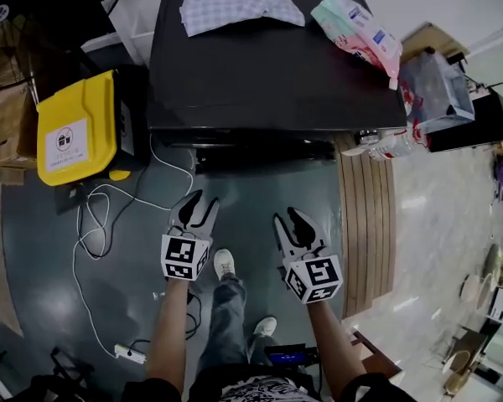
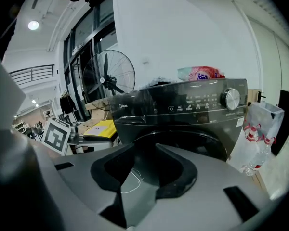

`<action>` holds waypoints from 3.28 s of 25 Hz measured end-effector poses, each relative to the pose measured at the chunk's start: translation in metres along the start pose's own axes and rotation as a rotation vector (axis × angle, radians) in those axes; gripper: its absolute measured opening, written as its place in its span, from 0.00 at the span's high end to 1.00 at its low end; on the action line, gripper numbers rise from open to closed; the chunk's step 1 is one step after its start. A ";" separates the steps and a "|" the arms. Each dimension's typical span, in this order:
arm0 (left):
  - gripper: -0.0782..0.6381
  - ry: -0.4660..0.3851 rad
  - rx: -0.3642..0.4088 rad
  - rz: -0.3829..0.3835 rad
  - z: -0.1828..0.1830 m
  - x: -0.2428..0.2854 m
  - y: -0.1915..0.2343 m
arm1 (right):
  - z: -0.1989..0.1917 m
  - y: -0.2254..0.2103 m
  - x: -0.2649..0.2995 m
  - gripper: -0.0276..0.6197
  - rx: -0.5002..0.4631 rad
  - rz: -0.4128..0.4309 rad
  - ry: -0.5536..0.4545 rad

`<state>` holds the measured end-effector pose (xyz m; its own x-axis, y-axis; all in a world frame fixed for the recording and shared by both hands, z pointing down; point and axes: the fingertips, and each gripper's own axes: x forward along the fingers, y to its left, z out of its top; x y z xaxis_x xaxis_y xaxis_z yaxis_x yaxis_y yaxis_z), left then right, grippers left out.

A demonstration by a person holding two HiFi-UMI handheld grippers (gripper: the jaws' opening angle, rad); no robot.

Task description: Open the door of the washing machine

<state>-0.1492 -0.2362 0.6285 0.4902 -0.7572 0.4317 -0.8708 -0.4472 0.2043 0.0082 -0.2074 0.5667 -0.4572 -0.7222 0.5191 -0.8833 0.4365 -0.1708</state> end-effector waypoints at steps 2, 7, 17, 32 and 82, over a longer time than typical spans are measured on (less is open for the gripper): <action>0.66 0.015 0.010 -0.012 -0.009 0.016 0.013 | -0.009 0.000 0.011 0.75 0.018 -0.004 0.017; 0.59 0.058 0.038 -0.049 -0.028 0.053 0.034 | -0.026 0.000 0.027 0.75 0.035 -0.001 0.056; 0.54 0.162 0.131 -0.158 -0.039 0.100 0.037 | -0.030 -0.013 0.028 0.75 0.040 -0.017 0.092; 0.63 0.259 0.203 -0.205 -0.042 0.111 0.027 | -0.051 -0.021 0.006 0.77 0.093 -0.033 0.109; 0.70 0.356 0.055 -0.417 -0.122 -0.023 -0.117 | -0.107 -0.052 -0.026 0.55 0.386 -0.173 0.297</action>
<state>-0.0628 -0.1087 0.7015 0.7416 -0.3073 0.5964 -0.5976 -0.7065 0.3791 0.0775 -0.1536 0.6519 -0.3017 -0.5584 0.7727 -0.9427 0.0538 -0.3292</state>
